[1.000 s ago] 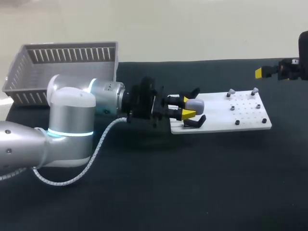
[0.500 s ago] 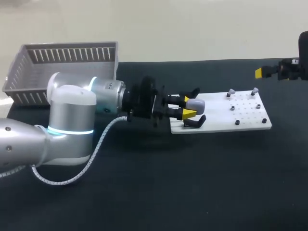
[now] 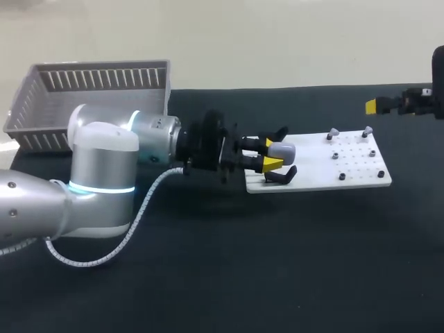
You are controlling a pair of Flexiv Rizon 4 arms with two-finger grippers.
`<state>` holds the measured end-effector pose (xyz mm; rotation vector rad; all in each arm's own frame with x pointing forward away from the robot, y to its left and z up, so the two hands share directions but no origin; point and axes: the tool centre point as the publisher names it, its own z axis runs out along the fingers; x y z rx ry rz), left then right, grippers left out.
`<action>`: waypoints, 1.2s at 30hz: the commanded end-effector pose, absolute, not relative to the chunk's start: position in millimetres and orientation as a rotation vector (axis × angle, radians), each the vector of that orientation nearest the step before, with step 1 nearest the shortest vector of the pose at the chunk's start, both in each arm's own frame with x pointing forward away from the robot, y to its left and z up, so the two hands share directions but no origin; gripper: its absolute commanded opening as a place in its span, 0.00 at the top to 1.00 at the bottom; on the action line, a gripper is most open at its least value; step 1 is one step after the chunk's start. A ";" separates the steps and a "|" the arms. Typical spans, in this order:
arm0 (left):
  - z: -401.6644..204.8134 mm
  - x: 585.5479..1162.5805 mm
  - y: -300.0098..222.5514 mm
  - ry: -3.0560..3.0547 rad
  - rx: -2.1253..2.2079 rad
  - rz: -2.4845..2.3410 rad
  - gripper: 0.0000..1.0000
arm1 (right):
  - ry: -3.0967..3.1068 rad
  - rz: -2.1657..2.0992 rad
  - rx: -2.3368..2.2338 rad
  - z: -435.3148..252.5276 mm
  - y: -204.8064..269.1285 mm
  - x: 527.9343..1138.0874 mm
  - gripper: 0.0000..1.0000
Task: Pick up each earbud case from the left stands, insert the matching earbuds, close the lid, and place the case in the box.
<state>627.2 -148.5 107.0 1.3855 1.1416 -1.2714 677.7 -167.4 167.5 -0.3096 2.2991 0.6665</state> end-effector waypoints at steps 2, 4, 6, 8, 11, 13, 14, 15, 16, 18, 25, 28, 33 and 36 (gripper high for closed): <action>106.3 627.0 -148.3 1.140 1.383 -1.270 1.00 | 2.277 0.660 -0.349 188.7 -153.2 629.4 0.00; 106.3 627.0 -148.3 1.140 1.383 -1.270 1.00 | 2.278 0.660 -0.358 191.2 -145.6 622.3 0.00; 106.3 627.0 -148.3 1.140 1.383 -1.270 1.00 | 2.278 0.662 -0.362 192.6 -138.5 616.1 0.00; 106.3 627.0 -148.3 1.140 1.383 -1.270 1.00 | 2.284 0.652 -0.368 192.2 -130.9 611.0 0.00; 106.3 627.0 -148.3 1.140 1.383 -1.270 1.00 | 2.295 0.633 -0.367 191.0 -122.2 606.3 0.00; 106.3 627.0 -148.3 1.140 1.383 -1.270 1.00 | 2.296 0.629 -0.365 191.1 -116.0 602.7 0.00; 106.3 627.0 -148.3 1.140 1.383 -1.270 1.00 | 2.297 0.630 -0.365 191.4 -112.6 600.7 0.00; 106.3 627.0 -148.3 1.140 1.383 -1.270 1.00 | 2.299 0.627 -0.368 191.7 -108.8 598.4 0.00; 106.3 627.0 -148.3 1.140 1.383 -1.270 1.00 | 2.312 0.603 -0.385 191.9 -103.1 595.3 0.00; 106.3 627.0 -148.3 1.140 1.383 -1.270 1.00 | 2.338 0.554 -0.414 190.9 -94.9 591.8 0.00; 106.3 627.0 -148.3 1.140 1.383 -1.270 1.00 | 2.399 0.469 -0.464 182.0 -69.2 582.8 0.00; 106.3 627.0 -148.3 1.140 1.383 -1.270 1.00 | 2.426 0.437 -0.460 178.4 -62.1 581.7 0.00; 106.3 627.0 -148.3 1.140 1.383 -1.270 1.00 | 2.481 0.367 -0.419 171.1 -53.7 581.3 0.00; 106.3 627.0 -148.3 1.140 1.383 -1.270 1.00 | 2.506 0.320 -0.426 165.3 -46.3 581.2 0.00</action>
